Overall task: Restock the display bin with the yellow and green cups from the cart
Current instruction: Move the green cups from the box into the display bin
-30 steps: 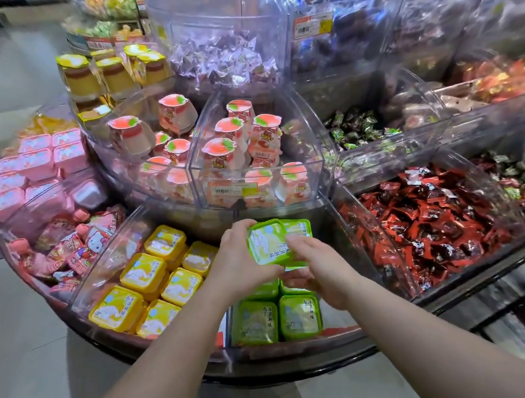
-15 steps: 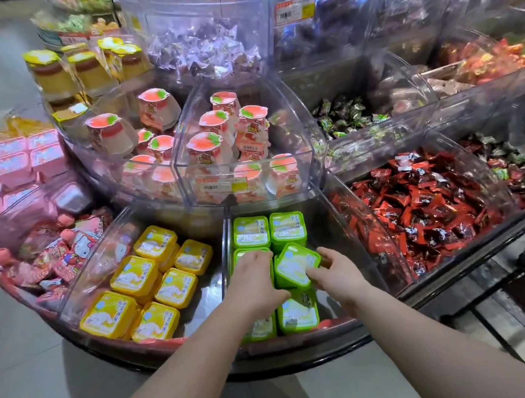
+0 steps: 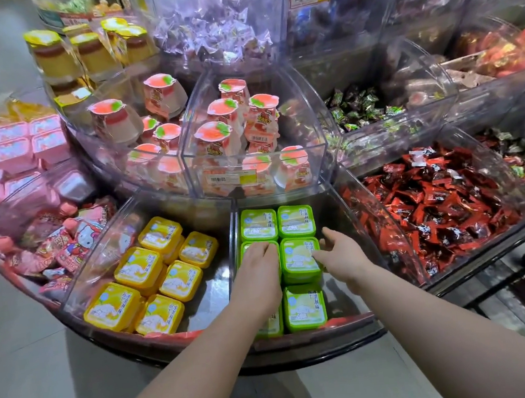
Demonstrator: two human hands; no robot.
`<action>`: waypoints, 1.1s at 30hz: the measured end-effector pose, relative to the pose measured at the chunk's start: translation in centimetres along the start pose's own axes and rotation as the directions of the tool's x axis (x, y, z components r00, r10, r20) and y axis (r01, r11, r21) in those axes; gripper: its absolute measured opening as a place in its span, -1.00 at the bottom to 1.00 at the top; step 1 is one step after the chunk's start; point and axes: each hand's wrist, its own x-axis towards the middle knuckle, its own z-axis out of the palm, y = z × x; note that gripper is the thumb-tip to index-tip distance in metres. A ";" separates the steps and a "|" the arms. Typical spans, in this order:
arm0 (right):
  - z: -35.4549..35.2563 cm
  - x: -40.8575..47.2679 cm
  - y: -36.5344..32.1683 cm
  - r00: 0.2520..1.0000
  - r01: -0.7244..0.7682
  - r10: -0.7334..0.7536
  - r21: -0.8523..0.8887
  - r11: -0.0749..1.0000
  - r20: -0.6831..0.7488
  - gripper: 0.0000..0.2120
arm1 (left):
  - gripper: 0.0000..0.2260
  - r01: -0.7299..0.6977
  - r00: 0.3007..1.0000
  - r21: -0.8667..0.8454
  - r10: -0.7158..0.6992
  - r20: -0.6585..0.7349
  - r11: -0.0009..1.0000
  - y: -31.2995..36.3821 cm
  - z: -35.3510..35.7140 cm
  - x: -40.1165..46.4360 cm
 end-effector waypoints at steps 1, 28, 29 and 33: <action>0.0 0.2 -0.1 1.000 0.016 -0.015 -0.024 1.000 0.017 -0.40 | -0.63 -0.002 1.000 0.005 0.002 0.001 1.000 0.1 0.0 0.0; -18.6 -8.1 0.9 0.879 0.312 -0.400 -0.320 0.895 -0.260 -0.56 | -0.49 -0.093 0.981 -0.122 0.069 -0.182 0.988 20.1 -1.8 4.3; -21.0 -8.6 2.8 0.879 0.279 -0.390 -0.367 0.887 -0.275 -0.52 | -0.48 -0.129 0.978 -0.114 0.108 -0.176 0.985 22.8 -0.7 4.1; -31.0 -11.6 11.2 0.870 0.130 -0.328 -0.472 0.872 -0.368 -0.44 | -0.42 -0.252 0.964 -0.051 0.246 -0.099 0.966 34.4 4.8 2.6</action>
